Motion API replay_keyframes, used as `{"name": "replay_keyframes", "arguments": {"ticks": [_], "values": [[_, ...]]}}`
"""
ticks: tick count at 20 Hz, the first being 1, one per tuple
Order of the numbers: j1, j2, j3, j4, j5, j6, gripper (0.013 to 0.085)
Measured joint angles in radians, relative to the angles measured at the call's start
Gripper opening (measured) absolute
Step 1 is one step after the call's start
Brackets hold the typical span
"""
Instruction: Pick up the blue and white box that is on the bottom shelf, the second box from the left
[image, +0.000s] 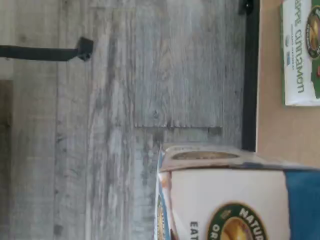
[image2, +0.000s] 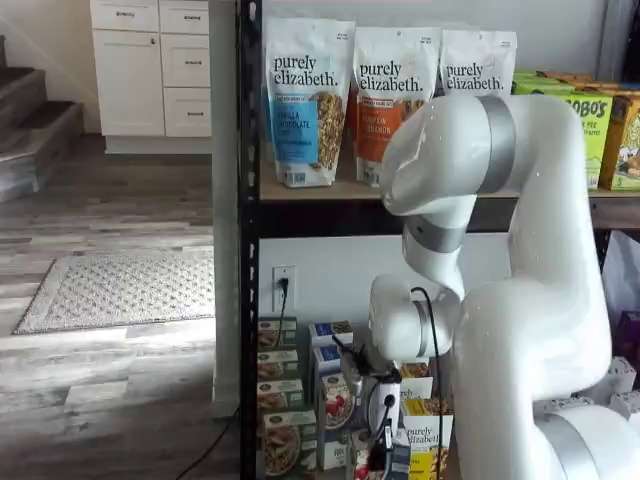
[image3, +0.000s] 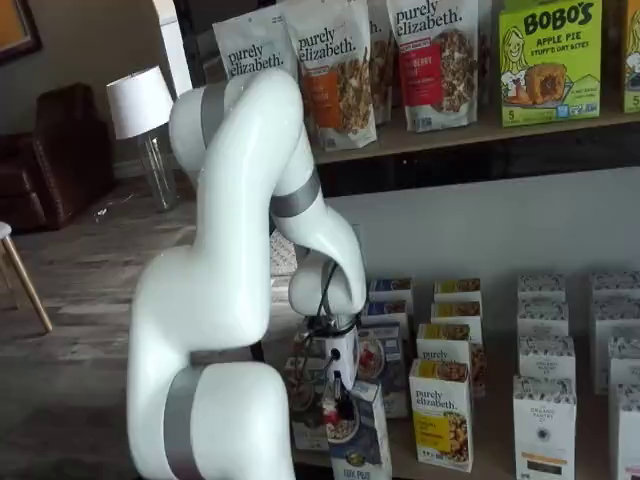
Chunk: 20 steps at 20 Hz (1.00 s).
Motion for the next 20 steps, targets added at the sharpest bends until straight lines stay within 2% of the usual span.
{"name": "replay_keyframes", "arguments": {"ticks": [1,5,8,13,20], "values": [[0.000,-0.015,0.014,-0.001,0.003,0.002,0.0410],[-0.003,-0.084,0.082,-0.071,-0.001,0.065,0.0410],[-0.003,-0.144,0.133,-0.087,0.007,0.079,0.0410],[-0.003,-0.258,0.204,-0.032,0.059,0.029,0.0410],[-0.008,-0.406,0.268,-0.050,0.158,0.044,0.0410]]}}
